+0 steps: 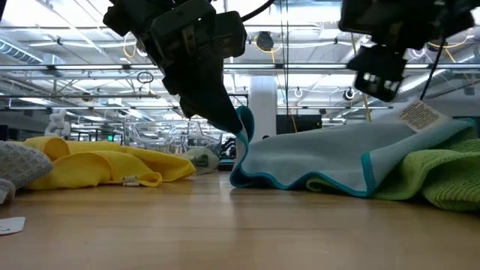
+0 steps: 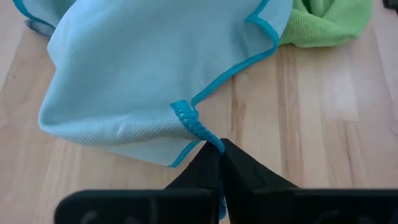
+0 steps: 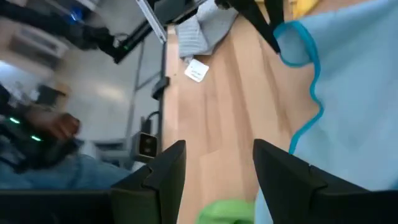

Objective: Fold microfiber towels
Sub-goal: Fold the blue microfiber cloth

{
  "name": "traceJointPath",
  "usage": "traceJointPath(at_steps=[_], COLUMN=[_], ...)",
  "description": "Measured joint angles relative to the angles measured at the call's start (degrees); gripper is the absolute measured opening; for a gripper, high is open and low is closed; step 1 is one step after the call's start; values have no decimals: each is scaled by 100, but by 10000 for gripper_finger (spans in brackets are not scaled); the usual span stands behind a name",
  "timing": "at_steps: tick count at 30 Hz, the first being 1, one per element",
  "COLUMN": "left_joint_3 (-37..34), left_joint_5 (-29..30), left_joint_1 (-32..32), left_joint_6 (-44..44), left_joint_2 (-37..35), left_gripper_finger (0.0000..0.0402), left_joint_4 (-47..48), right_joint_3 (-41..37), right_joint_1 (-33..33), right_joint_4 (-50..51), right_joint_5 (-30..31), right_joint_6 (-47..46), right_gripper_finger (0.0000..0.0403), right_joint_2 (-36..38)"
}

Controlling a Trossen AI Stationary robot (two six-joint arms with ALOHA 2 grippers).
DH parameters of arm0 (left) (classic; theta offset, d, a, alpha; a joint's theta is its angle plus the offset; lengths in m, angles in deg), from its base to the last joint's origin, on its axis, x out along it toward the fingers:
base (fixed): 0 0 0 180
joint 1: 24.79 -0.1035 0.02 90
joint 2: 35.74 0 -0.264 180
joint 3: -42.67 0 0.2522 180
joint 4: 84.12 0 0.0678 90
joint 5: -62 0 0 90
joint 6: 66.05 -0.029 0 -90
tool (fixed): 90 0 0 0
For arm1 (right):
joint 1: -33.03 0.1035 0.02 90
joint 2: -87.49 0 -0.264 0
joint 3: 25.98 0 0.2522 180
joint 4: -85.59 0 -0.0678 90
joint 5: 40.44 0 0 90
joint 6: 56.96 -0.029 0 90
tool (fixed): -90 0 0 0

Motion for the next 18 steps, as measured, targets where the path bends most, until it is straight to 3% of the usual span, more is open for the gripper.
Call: traceJointPath(at_steps=[4,9,18], left_joint_3=[0,0,0], left_joint_5=[1,25,49], left_joint_1=[0,0,0], left_joint_6=[-42,-15,14], left_joint_2=[0,0,-2], left_gripper_finger=[5,11,9], left_joint_4=[-3,-8,-112], right_joint_3=[392,579,574], right_joint_1=[-80,-235,-480], right_joint_4=[61,27,559], right_joint_5=[-459,-607,-622], right_joint_6=[441,721,1380], right_gripper_finger=[181,181,181], right_joint_2=[-695,-1325,-1619])
